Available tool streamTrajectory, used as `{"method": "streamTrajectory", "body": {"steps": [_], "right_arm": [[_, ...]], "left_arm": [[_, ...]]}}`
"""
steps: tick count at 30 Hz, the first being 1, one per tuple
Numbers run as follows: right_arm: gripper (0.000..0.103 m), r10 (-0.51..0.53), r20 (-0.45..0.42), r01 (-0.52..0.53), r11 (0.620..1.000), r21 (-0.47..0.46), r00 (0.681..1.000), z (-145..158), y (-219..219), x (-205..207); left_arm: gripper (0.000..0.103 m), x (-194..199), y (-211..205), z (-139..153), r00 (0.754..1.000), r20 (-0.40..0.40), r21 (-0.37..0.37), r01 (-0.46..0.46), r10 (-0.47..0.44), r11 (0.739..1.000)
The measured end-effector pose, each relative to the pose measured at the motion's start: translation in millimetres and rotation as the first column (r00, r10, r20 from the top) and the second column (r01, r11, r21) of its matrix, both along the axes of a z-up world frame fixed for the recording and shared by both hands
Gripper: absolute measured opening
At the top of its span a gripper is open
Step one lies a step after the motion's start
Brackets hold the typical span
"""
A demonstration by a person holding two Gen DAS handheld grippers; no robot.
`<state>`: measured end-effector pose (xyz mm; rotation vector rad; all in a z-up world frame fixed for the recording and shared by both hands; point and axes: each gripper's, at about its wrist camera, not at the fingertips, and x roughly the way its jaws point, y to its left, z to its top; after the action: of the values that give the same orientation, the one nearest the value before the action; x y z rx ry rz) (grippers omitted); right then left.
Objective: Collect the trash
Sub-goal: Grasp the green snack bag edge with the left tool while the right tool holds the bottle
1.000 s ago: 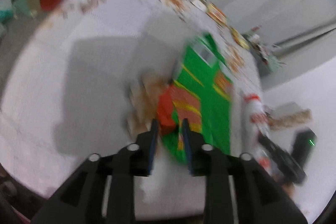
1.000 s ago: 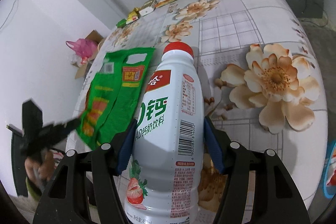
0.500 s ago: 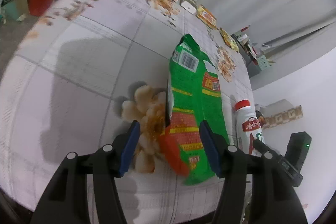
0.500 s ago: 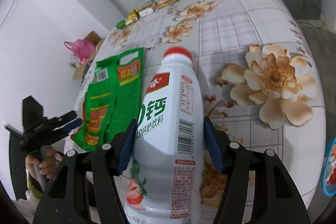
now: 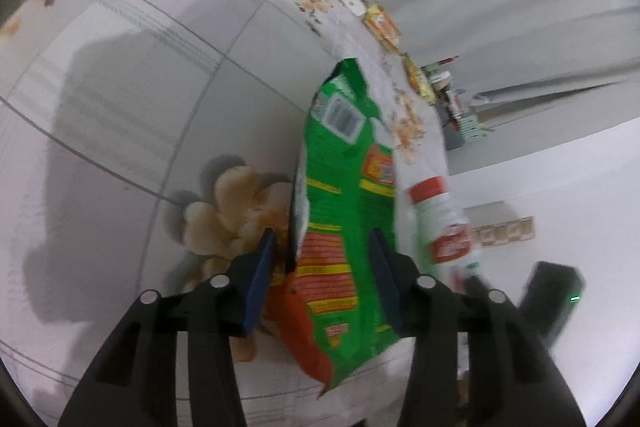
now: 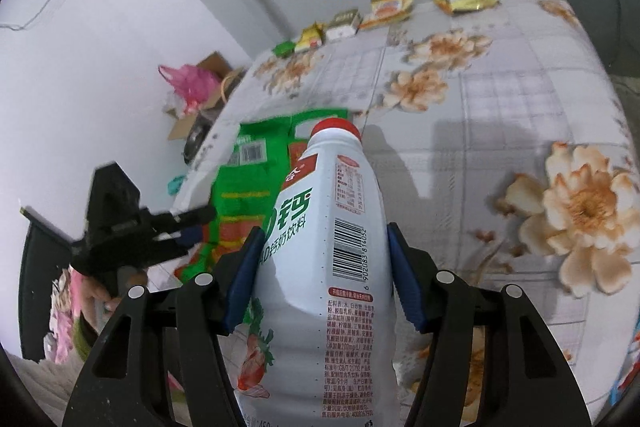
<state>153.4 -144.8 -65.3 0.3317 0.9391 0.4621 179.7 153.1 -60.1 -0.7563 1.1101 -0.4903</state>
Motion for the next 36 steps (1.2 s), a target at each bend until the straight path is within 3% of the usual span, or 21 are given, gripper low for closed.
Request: {"method": "streamTrajectory", "body": {"steps": [5,7,14,23,26,29,31,33,36], "right_arm": [[0.057,0.014,-0.030,-0.014,1.000,-0.014,0.999,-12.0,8.1,-1.1],[0.057,0.013,-0.036,-0.014,1.000,-0.017,0.999,-14.2,10.3,-2.0],[0.057,0.015,-0.037,-0.015,1.000,-0.007,0.999,-17.9,12.8,-2.1],[0.057,0.014,-0.030,-0.014,1.000,0.015,0.999,-20.0,10.9,-4.2],[0.057,0.014,-0.029,-0.014,1.000,0.017,0.999,-20.2,10.8,-4.6],[0.057,0.006,-0.025,-0.005,1.000,0.017,1.000,-19.9,9.5,-5.0],[0.057,-0.002,-0.024,0.002,1.000,0.023,1.000,-20.3,7.9,-5.5],[0.057,-0.006,-0.019,0.007,1.000,0.024,1.000,-20.3,7.5,-7.0],[0.057,-0.007,-0.018,0.008,0.999,0.033,1.000,-20.4,7.3,-8.3]], "left_arm": [[0.041,1.5,-4.5,5.5,1.000,0.014,-0.141,0.025,-0.023,0.990],[0.041,2.9,-8.8,7.2,0.999,0.022,-0.155,0.033,-0.030,0.987],[0.041,11.0,-22.6,1.6,1.000,-0.001,-0.112,0.016,-0.016,0.994],[0.043,10.8,-40.3,-0.6,0.999,0.007,0.112,0.031,-0.032,0.993],[0.043,11.9,-40.7,-1.4,0.999,0.002,0.117,0.032,-0.032,0.993],[0.043,15.5,-34.5,-6.5,1.000,-0.020,0.038,0.019,-0.018,0.999],[0.043,17.5,-26.3,-12.1,0.999,-0.045,-0.059,-0.001,-0.002,0.998],[0.043,19.1,-17.8,-18.4,0.998,-0.065,-0.185,-0.021,0.009,0.982],[0.043,20.9,-12.3,-27.8,0.995,-0.104,-0.295,-0.036,0.005,0.955]]}}
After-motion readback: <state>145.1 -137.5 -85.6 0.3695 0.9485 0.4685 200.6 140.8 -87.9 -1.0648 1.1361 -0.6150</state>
